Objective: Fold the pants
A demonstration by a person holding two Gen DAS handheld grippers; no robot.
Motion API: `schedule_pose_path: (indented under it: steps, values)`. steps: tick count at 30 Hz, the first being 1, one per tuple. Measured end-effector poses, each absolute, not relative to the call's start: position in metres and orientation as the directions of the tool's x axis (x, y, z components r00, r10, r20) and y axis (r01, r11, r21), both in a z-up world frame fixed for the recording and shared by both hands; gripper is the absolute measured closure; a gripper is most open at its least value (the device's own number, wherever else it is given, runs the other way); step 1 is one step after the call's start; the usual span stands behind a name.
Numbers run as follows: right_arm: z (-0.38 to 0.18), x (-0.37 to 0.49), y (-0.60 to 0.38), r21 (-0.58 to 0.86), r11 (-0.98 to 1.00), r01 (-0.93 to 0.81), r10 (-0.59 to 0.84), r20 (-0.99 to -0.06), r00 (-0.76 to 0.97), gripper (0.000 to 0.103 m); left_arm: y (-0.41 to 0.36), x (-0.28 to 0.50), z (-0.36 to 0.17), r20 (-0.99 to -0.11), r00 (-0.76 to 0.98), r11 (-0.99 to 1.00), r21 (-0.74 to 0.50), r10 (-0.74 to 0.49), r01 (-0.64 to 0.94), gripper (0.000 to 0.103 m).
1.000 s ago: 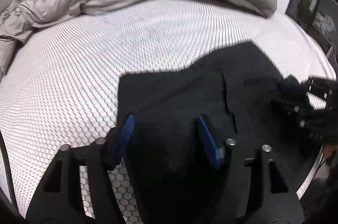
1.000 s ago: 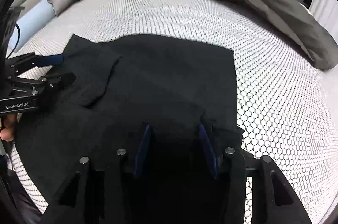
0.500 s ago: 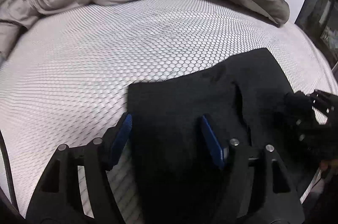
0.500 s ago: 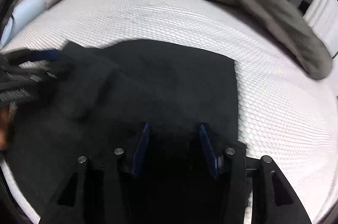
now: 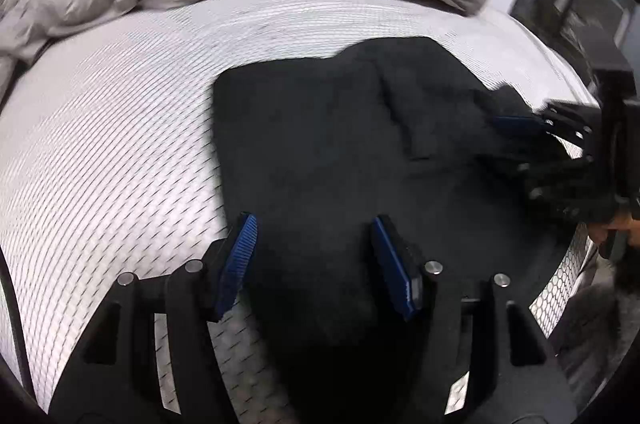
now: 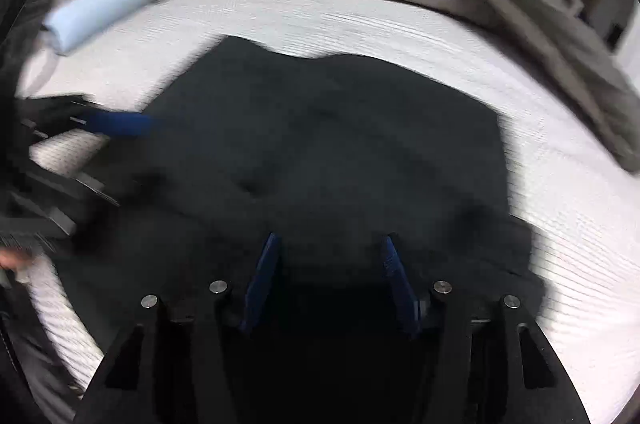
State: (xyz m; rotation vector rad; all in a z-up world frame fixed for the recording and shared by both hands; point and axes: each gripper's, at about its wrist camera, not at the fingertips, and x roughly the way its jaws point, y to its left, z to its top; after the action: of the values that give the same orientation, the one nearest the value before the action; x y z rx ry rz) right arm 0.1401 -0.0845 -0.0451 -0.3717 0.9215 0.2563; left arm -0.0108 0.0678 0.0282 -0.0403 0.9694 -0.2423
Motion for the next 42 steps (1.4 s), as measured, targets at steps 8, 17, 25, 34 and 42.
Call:
schedule_pose_path:
  steps: [8,17,25,34,42]
  values:
    - [-0.023,0.105,-0.055,-0.074,0.88,-0.469,0.249,-0.77,0.588,0.048,0.044,-0.025,0.043,-0.776,0.559,0.946,-0.153,-0.293,0.285,0.046]
    - [-0.035,0.086,-0.122,-0.042,0.898,-0.438,0.228,-0.806,0.546,0.049,0.092,-0.045,0.041,-0.789,0.561,0.963,-0.143,-0.249,0.227,0.041]
    - [-0.024,0.065,-0.063,0.026,0.829,-0.559,0.371,-0.773,0.514,0.048,0.054,-0.059,0.035,-0.789,0.53,0.921,-0.111,-0.31,0.373,0.041]
    - [-0.021,0.043,-0.154,0.042,0.859,-0.511,0.343,-0.788,0.512,0.052,0.089,-0.077,0.043,-0.775,0.518,0.908,-0.166,-0.362,0.385,0.04]
    - [-0.014,0.078,-0.216,0.288,0.9,-0.327,0.433,-0.68,0.592,0.051,0.136,-0.052,0.048,-0.747,0.571,0.94,-0.283,-0.342,0.192,0.04]
